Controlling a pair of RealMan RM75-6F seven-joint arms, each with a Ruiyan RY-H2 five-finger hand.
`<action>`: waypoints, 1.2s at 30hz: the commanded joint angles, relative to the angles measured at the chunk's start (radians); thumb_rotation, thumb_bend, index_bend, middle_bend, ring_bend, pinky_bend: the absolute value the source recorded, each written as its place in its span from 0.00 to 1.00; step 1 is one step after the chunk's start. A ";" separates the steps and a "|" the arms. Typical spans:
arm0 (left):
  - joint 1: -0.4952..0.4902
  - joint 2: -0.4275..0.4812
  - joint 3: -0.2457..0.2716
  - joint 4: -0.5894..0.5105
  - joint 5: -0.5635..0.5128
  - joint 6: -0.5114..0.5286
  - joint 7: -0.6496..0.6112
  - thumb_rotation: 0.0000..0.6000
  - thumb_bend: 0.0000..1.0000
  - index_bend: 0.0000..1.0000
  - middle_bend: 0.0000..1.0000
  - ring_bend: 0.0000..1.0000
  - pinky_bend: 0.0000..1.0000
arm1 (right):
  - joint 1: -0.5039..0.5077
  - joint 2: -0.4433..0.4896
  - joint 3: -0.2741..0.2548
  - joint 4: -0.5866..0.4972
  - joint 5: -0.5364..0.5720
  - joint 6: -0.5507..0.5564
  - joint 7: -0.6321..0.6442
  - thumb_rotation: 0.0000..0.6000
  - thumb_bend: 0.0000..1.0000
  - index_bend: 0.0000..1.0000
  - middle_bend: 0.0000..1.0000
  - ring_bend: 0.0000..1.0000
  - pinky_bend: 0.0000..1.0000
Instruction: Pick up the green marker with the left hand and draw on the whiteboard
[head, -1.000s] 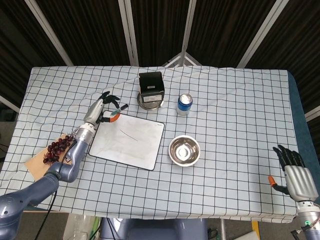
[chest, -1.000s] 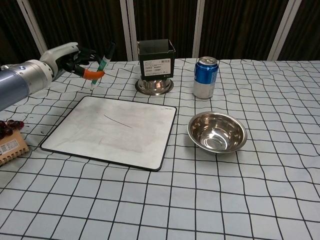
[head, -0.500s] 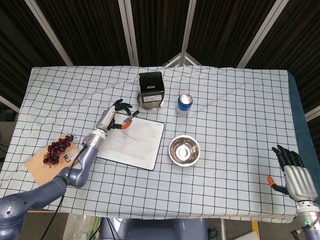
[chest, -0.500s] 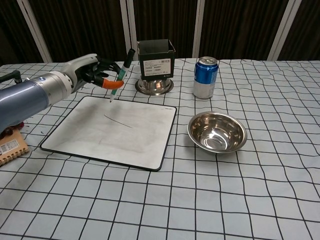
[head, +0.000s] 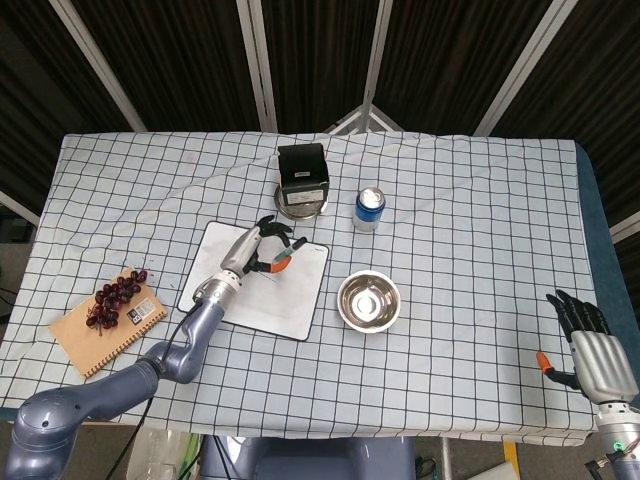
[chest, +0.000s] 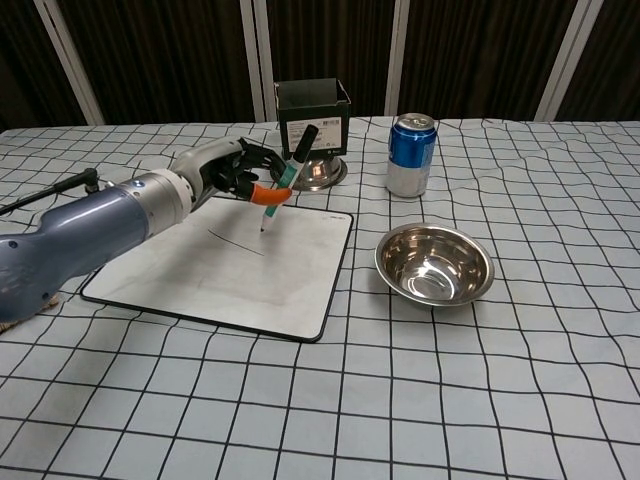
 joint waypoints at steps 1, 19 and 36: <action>-0.004 -0.006 -0.002 0.001 -0.004 0.000 0.006 1.00 0.54 0.74 0.25 0.01 0.02 | 0.000 0.001 0.000 0.000 -0.001 0.000 0.003 1.00 0.35 0.00 0.00 0.00 0.00; 0.023 0.012 0.016 -0.030 -0.025 -0.003 0.041 1.00 0.55 0.74 0.25 0.01 0.02 | -0.001 0.000 -0.001 0.000 -0.002 0.003 -0.002 1.00 0.35 0.00 0.00 0.00 0.00; 0.184 0.154 0.077 -0.199 -0.065 0.067 0.097 1.00 0.54 0.74 0.25 0.01 0.02 | -0.005 -0.010 -0.003 0.004 -0.016 0.023 -0.026 1.00 0.35 0.00 0.00 0.00 0.00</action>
